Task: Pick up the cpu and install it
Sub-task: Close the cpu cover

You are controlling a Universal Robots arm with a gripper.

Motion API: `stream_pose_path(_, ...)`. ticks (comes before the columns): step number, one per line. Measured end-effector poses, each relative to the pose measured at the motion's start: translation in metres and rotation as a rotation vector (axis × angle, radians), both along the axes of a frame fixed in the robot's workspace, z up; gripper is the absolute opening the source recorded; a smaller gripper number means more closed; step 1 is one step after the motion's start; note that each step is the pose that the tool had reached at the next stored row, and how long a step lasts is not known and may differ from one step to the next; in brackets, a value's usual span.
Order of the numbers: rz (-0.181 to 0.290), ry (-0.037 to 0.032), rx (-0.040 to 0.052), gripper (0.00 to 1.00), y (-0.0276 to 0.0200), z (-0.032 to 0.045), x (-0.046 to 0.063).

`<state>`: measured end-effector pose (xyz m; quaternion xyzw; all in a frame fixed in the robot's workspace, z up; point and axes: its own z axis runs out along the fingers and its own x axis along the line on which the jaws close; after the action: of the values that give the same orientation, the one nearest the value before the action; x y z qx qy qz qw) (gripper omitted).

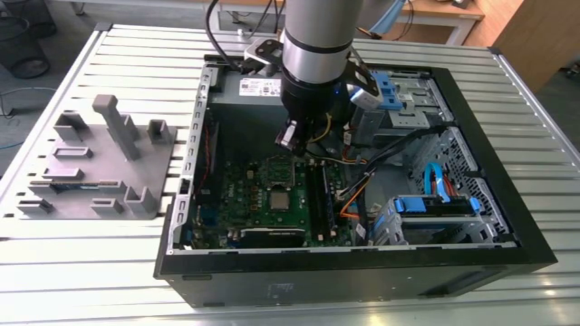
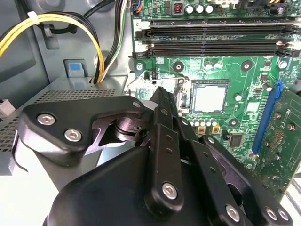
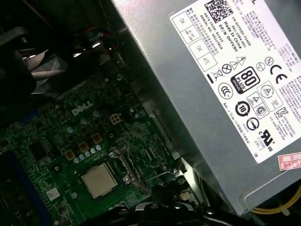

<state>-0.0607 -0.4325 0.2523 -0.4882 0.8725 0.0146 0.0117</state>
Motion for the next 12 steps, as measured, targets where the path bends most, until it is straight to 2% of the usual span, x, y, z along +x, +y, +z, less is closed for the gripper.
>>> stream_pose_path(12, 0.024, 0.0000, 0.0001, 0.11, -0.0096, 0.0000, 0.0000)
